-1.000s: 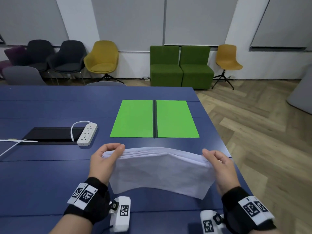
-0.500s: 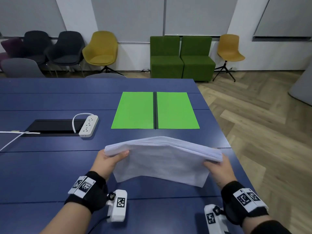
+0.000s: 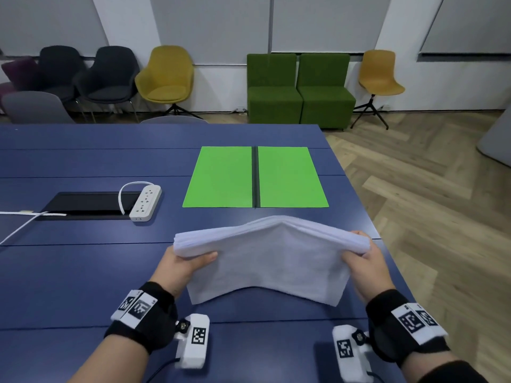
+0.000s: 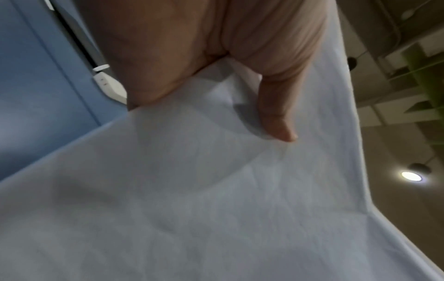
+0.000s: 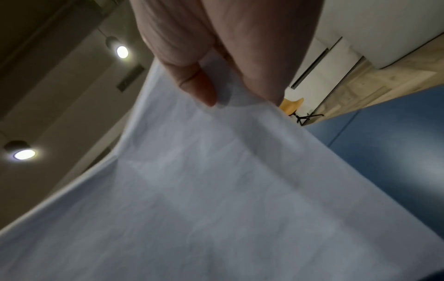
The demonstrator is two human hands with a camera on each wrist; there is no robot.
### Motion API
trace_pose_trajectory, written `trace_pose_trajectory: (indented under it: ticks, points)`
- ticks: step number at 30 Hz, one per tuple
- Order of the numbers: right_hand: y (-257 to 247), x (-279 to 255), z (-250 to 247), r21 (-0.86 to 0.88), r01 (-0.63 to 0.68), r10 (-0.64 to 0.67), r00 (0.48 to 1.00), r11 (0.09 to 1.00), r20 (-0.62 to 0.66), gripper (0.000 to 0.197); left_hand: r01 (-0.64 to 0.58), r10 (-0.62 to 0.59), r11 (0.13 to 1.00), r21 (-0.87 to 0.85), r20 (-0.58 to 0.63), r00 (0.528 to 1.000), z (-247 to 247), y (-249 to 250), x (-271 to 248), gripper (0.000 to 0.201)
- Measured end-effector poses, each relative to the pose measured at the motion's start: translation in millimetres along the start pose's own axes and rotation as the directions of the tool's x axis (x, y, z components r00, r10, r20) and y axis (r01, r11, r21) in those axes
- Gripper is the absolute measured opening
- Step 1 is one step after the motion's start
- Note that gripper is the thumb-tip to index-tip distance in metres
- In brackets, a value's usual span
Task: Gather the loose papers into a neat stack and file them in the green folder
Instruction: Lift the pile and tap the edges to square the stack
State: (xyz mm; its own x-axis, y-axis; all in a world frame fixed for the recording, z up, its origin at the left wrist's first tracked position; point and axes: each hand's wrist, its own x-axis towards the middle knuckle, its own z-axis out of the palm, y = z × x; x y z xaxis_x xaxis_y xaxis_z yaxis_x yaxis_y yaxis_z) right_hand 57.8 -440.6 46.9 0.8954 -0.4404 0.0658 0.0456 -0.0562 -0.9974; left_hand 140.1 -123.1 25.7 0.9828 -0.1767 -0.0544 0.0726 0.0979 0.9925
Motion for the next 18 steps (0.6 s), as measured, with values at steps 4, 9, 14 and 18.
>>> trace_pose_trajectory:
  ticks: [4,9,14,18]
  points:
    - [-5.5,3.5,-15.5,0.062,0.03,-0.031,0.999,0.998,0.018,0.031,-0.05,0.052,0.999,-0.022,0.086,0.995,-8.4,10.9,4.1,0.066]
    - [2.6,-0.1,-8.9,-0.049,-0.042,0.045,0.997,0.998,0.057,0.019,0.036,-0.036,0.999,-0.013,0.041,0.999,-3.3,-5.7,0.7,0.072]
    - [-10.3,3.0,-13.7,-0.041,-0.016,0.018,0.998,0.999,0.062,0.017,0.003,0.0,0.999,-0.052,0.052,0.999,-6.3,0.4,-3.9,0.068]
    - [-5.2,2.9,-15.9,-0.055,-0.069,0.074,0.991,0.996,0.111,0.018,0.04,-0.037,0.999,-0.037,0.085,0.996,-5.8,-7.4,-3.0,0.078]
